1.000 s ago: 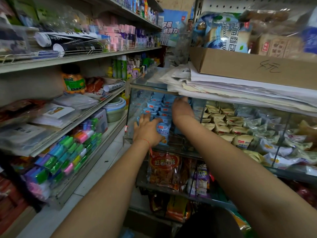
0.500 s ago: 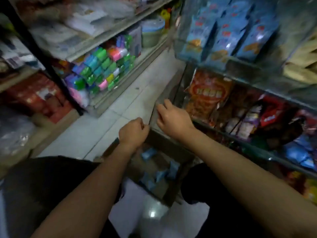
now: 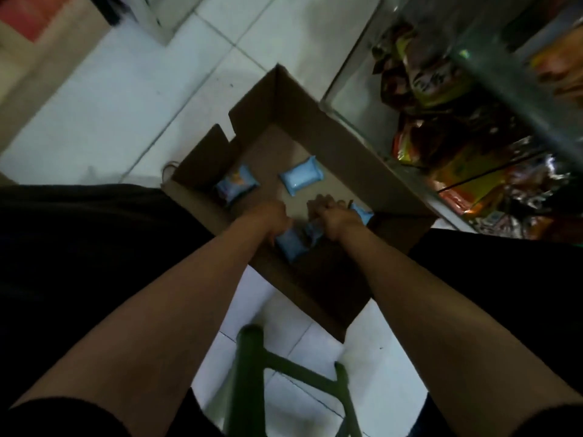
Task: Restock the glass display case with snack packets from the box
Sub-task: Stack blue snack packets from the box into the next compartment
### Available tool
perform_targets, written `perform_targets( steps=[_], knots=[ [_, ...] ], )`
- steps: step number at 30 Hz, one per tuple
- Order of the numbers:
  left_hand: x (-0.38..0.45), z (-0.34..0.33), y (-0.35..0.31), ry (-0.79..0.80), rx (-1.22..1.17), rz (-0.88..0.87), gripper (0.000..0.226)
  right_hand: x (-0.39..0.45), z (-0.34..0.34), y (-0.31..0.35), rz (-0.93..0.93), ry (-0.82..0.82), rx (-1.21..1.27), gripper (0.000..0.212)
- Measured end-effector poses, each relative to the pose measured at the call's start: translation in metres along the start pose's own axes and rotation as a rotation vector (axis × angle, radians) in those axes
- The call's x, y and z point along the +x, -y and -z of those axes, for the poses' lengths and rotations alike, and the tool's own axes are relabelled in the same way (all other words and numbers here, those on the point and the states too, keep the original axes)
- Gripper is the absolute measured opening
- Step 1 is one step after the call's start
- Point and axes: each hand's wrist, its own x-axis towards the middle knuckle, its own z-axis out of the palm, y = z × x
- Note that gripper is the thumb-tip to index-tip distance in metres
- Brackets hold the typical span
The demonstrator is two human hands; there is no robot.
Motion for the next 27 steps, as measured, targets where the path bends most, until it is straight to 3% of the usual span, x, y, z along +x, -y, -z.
perform_targets(
  steps=[4, 8, 11, 13, 15, 17, 19, 23, 25, 27],
  knots=[
    [0.026, -0.015, 0.000, 0.049, -0.235, 0.037, 0.038, 0.033, -0.045, -0.012, -0.016, 0.000, -0.066, 0.065],
    [0.042, -0.022, 0.007, 0.072, -0.473, 0.108, 0.036, 0.047, -0.054, -0.015, -0.102, -0.047, 0.061, 0.067],
    [0.045, -0.011, 0.002, 0.006, -0.794, 0.215, 0.036, 0.052, -0.036, -0.009, -0.162, -0.212, 0.309, 0.068],
    [0.053, -0.005, 0.001, -0.117, -0.957, 0.198, 0.040, 0.050, -0.017, -0.001, -0.236, -0.402, 0.569, 0.062],
    [0.053, -0.003, -0.003, -0.095, -1.088, 0.154, 0.052, 0.045, 0.003, 0.008, -0.308, -0.517, 0.843, 0.060],
    [0.055, 0.000, -0.008, -0.025, -1.330, 0.112, 0.052, 0.042, 0.019, 0.020, -0.226, -0.523, 0.907, 0.052],
    [0.058, 0.006, -0.007, -0.063, -1.518, 0.098, 0.048, 0.043, 0.031, 0.030, -0.096, -0.438, 0.935, 0.038],
    [0.077, 0.013, 0.015, -0.278, -1.552, 0.234, 0.050, 0.050, 0.045, 0.026, -0.085, -0.444, 0.735, 0.026],
    [0.087, 0.016, 0.021, -0.306, -1.454, 0.280, 0.055, 0.062, 0.046, 0.017, -0.055, -0.485, 0.413, 0.039],
    [0.098, 0.018, 0.022, -0.311, -1.394, 0.302, 0.058, 0.078, 0.045, 0.014, 0.036, -0.408, 0.158, 0.056]
  ],
)
